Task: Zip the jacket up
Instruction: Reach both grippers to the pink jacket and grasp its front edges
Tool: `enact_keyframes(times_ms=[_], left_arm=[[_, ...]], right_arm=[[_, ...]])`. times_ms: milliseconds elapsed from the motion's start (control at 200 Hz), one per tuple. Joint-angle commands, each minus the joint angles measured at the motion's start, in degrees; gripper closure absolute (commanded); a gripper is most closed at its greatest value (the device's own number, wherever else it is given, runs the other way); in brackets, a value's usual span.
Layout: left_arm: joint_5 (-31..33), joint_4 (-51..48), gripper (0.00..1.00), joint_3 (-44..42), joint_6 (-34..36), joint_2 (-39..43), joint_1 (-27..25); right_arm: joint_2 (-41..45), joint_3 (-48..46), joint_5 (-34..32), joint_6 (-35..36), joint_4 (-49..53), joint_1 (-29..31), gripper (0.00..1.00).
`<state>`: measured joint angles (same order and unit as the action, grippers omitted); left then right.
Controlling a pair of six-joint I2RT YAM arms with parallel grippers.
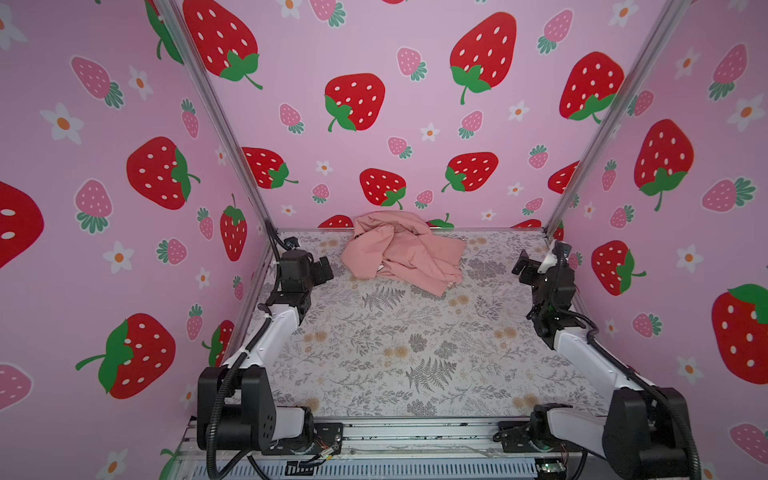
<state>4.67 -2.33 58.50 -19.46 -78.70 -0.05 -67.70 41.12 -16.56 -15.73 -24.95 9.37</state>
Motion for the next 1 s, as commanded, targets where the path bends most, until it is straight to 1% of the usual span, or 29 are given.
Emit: enact_keyframes(times_ms=[0,25,65,105,140,215,275,330,405,500,515,550,705,785,835,890,925,996], left_arm=[[-16.81,-12.68,0.01,7.91,-11.67,-5.47,0.83],[-21.32,-12.63,0.01,9.47,-12.61,-7.53,0.83],[-26.92,-12.22,0.01,11.72,-14.33,-10.56,0.76],[-30.41,-12.13,0.01,13.83,-16.09,-13.9,0.49],[-32.15,-11.62,0.01,15.08,-17.6,-16.31,0.33],[-33.71,-9.8,0.01,16.5,-20.26,-20.33,0.12],[-34.15,-8.97,0.0,17.52,-20.9,-23.2,0.07],[-33.46,-9.55,0.01,18.67,-20.79,-25.48,-0.09],[-32.72,-9.28,0.01,19.19,-21.42,-27.97,-0.1],[-32.33,-7.5,0.02,19.67,-21.63,-30.86,-0.08],[-32.47,-7.06,0.02,19.79,-21.81,-31.18,-0.07],[-32.86,-6.15,0.03,20.09,-22.16,-32.49,-0.04],[-34.57,0.67,0.07,21.15,-24.6,-36.85,-0.2],[-35.44,2.49,0.1,22.61,-25.1,-39.32,-0.47],[-36.21,2.83,0.15,24.16,-25.19,-41.02,-0.69],[-37.09,2.85,0.21,25.89,-25.25,-42.9,-0.98],[-37.75,2.68,0.29,27.06,-25.51,-44.11,-1.07],[-39.91,2.42,0.52,29.33,-26.14,-45.93,-1.07]], right_arm=[[3.99,1.66,3.3,-5.34,15.28,0.09,0.01],[5.3,1.7,4.26,-7.17,16.75,-0.27,0.01],[7.05,2.01,8.25,-7.99,18.63,-0.98,0.01],[8.44,3.11,10.97,-8.34,21.3,-1.04,0.01],[9.08,4.06,13.52,-9.07,23.69,-1.02,0.0],[10.12,5.36,19.9,-9.44,26.72,-1.04,0.03],[11.02,5.17,23.94,-10.23,28.26,-0.95,0.02],[11.89,4.49,26.65,-10.75,29.37,-1.01,0.0],[13.38,2.97,29.71,-10.99,30.0,-0.65,0.01],[15.14,0.72,31.28,-11.33,30.38,0.23,0.01],[16.86,0.35,31.32,-11.34,30.37,0.41,0.01],[17.78,-0.27,31.41,-11.5,30.52,0.75,0.01],[20.75,-2.36,32.09,-12.3,31.74,1.83,0.0],[21.75,-2.84,32.59,-12.31,32.47,2.24,0.03],[22.07,-2.84,32.88,-12.31,32.86,2.63,0.07],[22.22,-2.56,33.02,-12.24,33.35,2.95,0.11],[22.13,-2.41,33.04,-12.22,33.61,3.18,0.13],[21.64,-2.03,33.08,-12.11,33.69,3.72,0.16]])
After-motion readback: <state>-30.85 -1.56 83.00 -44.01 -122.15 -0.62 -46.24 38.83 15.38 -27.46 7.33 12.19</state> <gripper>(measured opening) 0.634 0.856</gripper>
